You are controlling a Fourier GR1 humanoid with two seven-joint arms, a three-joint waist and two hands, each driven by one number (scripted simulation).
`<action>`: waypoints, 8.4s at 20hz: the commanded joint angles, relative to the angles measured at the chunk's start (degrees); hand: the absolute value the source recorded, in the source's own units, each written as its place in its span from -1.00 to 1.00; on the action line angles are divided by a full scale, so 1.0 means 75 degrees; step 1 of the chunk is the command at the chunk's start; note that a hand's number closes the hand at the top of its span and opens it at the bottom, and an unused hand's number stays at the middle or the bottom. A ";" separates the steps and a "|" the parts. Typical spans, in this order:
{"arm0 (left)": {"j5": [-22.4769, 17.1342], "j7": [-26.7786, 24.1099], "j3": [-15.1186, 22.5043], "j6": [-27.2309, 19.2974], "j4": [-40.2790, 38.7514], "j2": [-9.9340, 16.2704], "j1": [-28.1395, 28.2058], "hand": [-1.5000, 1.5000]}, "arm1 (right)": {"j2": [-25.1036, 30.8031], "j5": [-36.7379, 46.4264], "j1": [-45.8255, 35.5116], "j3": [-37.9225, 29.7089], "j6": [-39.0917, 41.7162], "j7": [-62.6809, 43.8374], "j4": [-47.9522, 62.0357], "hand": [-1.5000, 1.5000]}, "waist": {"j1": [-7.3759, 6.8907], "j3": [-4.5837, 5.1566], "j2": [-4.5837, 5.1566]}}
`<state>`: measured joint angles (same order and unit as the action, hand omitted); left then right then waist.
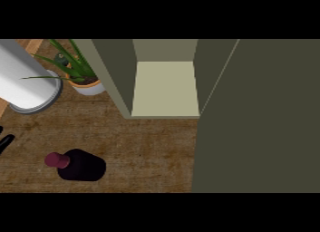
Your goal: Pick up the wine, place it into the cabinet and close the cabinet
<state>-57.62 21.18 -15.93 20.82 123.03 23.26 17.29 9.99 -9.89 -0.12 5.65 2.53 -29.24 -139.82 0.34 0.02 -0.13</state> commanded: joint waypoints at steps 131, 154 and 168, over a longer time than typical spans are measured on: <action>0.6423 -0.2259 0.4338 -0.4070 -0.1896 -0.3100 -0.3519 1.00 | -0.1035 0.0001 -0.0939 -0.0418 0.0446 -0.1272 -0.0502 -1.00 | -0.0026 -0.0002 0.0008; 0.6617 -0.2946 0.5768 -0.7384 -0.4645 -0.3101 -0.6193 1.00 | -0.0844 -0.0719 0.0157 -0.0783 0.1120 -0.1221 -0.1304 -1.00 | 0.0083 -0.0002 0.0017; 0.5043 -0.4619 0.5688 -0.7603 -0.5841 -0.3101 -0.6158 1.00 | -0.0791 -0.0482 -0.0946 -0.0756 0.0708 -0.1650 -0.0722 -1.00 | 0.0039 0.0002 0.0028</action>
<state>-16.67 -7.25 27.36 -37.63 83.38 0.01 -30.23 3.37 -8.47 -4.85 0.95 9.41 -36.78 -141.21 0.69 0.01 0.02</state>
